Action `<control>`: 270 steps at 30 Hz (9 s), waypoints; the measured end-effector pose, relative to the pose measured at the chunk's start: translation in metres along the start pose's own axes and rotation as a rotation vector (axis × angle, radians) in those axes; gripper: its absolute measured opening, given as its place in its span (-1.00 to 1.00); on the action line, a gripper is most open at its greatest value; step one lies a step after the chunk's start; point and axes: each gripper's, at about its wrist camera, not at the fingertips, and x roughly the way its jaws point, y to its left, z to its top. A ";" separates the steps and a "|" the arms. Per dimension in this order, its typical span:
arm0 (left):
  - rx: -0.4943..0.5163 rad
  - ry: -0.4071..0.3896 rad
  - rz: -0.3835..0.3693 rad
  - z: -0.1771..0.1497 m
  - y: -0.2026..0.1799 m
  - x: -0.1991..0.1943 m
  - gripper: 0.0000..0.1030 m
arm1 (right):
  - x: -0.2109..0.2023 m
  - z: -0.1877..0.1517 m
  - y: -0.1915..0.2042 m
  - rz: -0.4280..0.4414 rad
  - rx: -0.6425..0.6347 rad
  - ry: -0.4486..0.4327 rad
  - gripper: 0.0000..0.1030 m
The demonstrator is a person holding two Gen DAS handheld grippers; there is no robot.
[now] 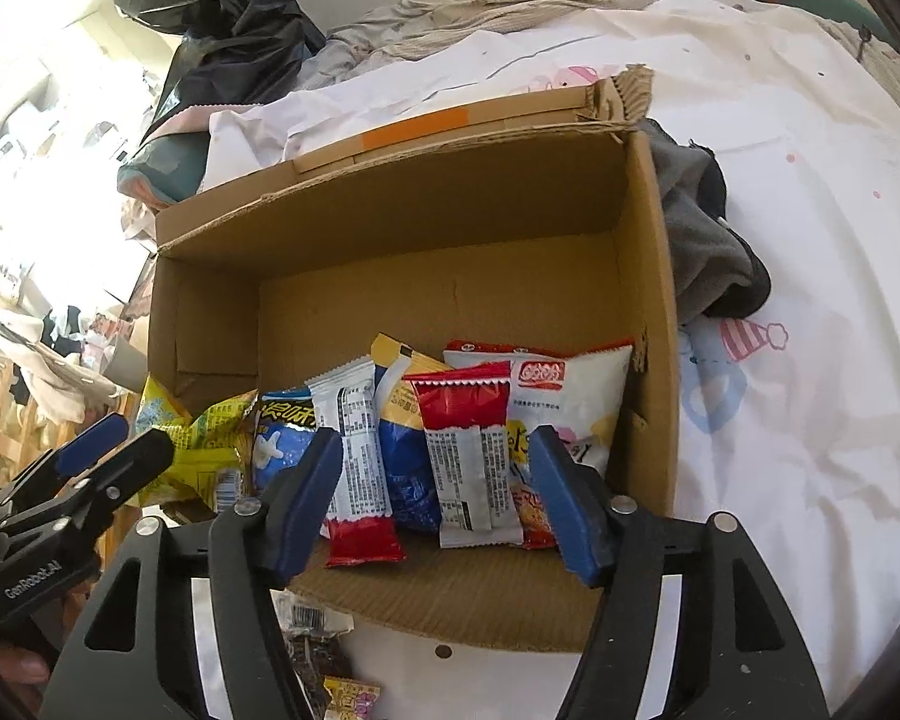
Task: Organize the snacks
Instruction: 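Lower the yellow chip bag and white bar into the box and release both, then grasp the brown jerky pack with the left tool while the right tool grasps the cartoon candy packet, then carry the jerky pack and candy packet into the box and release both, then grasp the white candy stick with the left tool while the right tool grasps the blue wafer packet, then lower the candy stick and blue wafer packet into the box and release both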
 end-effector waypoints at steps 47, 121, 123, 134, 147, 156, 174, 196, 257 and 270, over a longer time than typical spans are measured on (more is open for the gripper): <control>-0.228 0.168 0.045 -0.096 0.051 -0.034 0.69 | 0.045 -0.163 0.064 0.027 -0.103 0.455 -0.14; -0.151 -0.123 -0.042 0.004 -0.003 -0.071 0.16 | -0.086 -0.018 -0.037 0.179 0.198 -0.134 -0.47; -0.124 -0.121 -0.048 0.015 -0.010 -0.061 0.16 | -0.080 -0.008 -0.037 0.167 0.184 -0.135 -0.47; -0.049 -0.056 -0.069 0.041 -0.041 0.003 0.16 | -0.036 0.005 -0.032 0.088 0.122 -0.089 -0.46; 0.000 0.036 -0.058 0.035 -0.058 0.046 0.17 | -0.014 0.010 -0.033 0.068 0.139 -0.024 -0.44; 0.020 0.072 -0.057 0.029 -0.062 0.054 0.18 | -0.010 0.008 -0.030 0.028 0.123 -0.009 -0.40; 0.029 0.050 -0.040 0.029 -0.053 0.022 0.66 | -0.026 0.011 -0.035 0.082 0.169 -0.068 0.43; 0.190 0.290 -0.049 -0.075 -0.021 0.015 0.53 | -0.056 -0.063 -0.035 0.086 0.224 0.019 0.43; 0.093 0.066 -0.066 -0.024 -0.030 -0.025 -0.73 | -0.045 -0.001 -0.030 0.054 0.087 -0.050 -0.63; 0.005 0.135 -0.055 -0.003 -0.043 0.029 -0.38 | -0.033 -0.002 -0.032 -0.037 0.051 -0.048 -0.46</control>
